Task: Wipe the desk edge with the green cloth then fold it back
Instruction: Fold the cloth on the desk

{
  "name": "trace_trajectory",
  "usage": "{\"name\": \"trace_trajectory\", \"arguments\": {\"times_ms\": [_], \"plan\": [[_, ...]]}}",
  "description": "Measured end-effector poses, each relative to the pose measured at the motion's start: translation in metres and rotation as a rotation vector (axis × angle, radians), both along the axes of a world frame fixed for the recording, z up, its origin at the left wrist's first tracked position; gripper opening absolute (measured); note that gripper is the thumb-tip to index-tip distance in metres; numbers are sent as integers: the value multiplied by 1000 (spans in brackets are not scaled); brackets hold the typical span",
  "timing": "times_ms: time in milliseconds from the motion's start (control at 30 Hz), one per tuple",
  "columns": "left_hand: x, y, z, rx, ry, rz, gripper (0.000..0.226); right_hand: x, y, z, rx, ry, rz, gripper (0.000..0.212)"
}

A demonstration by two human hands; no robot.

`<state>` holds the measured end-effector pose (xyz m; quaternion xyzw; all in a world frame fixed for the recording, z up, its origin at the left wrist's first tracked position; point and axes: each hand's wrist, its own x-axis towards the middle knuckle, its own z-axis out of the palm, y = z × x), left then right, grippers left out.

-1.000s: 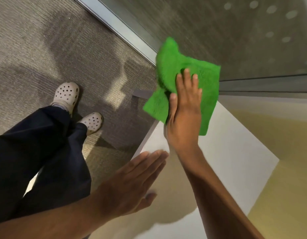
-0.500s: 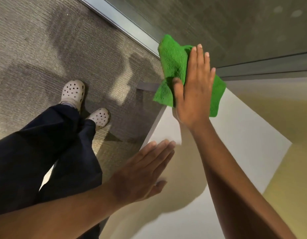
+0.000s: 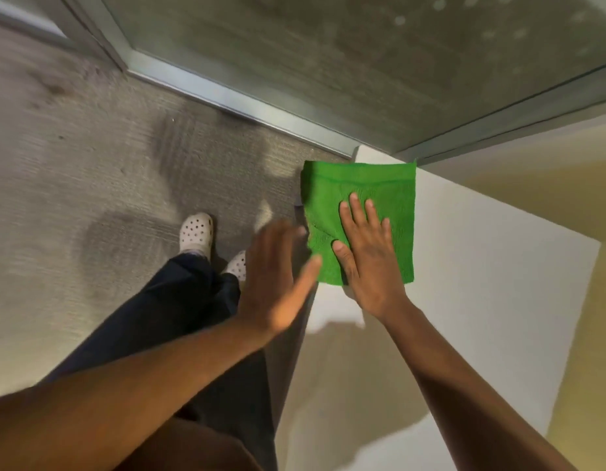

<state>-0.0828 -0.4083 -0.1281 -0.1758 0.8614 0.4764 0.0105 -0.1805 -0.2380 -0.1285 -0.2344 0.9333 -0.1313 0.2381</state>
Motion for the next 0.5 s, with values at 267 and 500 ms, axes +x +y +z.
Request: {"name": "trace_trajectory", "arguments": {"times_ms": [267, 500], "plan": [[-108, -32, -4, 725, -528, 247, 74, 0, -6, 16, -56, -83, -71, 63], [-116, -25, 50, 789, -565, 228, 71, 46, -25, 56, -454, -66, -600, 85]]}}
